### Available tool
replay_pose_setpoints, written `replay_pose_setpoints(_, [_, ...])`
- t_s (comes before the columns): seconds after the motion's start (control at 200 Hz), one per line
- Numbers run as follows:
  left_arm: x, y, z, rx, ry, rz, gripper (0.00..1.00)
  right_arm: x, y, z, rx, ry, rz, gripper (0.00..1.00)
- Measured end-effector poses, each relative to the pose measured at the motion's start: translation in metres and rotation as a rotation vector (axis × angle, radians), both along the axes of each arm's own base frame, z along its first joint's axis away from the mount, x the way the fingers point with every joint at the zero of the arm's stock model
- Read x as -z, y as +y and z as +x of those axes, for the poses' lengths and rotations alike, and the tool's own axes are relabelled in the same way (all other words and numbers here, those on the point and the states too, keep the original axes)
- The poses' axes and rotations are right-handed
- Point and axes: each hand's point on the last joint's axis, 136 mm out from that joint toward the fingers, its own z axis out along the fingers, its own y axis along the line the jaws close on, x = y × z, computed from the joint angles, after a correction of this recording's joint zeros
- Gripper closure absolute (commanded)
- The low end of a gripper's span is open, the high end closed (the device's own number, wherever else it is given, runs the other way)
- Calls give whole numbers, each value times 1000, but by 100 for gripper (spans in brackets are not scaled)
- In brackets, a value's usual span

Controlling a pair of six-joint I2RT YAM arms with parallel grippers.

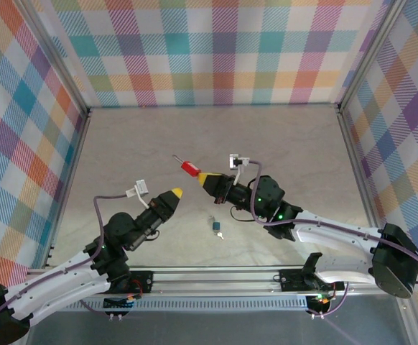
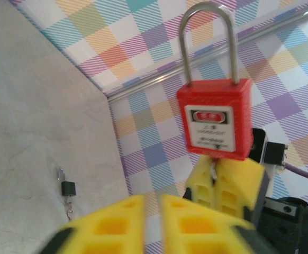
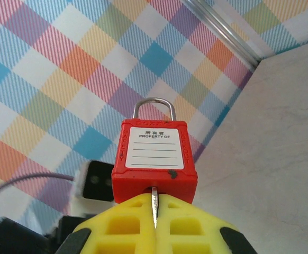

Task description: Lock with the key

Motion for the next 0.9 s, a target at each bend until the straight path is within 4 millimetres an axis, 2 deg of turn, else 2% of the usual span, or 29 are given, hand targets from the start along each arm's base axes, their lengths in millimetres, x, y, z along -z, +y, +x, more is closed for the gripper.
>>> replay_pose_setpoints(0.12, [-32,7,-2,-19,11,-7,38,10,4,0,-4,-68,-73,100])
replay_pose_setpoints(0.23, [-53,15,-2,-41,38,-9,35,29,10,2,-5,-119,-159,100])
replay_pose_setpoints(0.295, [-57,16,-1,-50,65,-12,35,41,14,3,-11,-144,-211,100])
replay_pose_setpoints(0.355, [-50,13,1,-52,106,-1,36,49,17,4,-13,-170,-251,100])
replay_pose_setpoints(0.46, [-19,2,8,-54,209,72,35,59,21,3,-18,-211,-301,100])
replay_pose_setpoints(0.585, [10,-4,9,-57,309,166,35,62,24,0,-25,-266,-347,100])
replay_pose_setpoints(0.71, [21,2,6,-71,353,200,34,57,29,-5,-30,-329,-377,100])
replay_pose_setpoints(0.9, [25,11,7,-110,381,195,37,53,36,-17,-52,-407,-403,100])
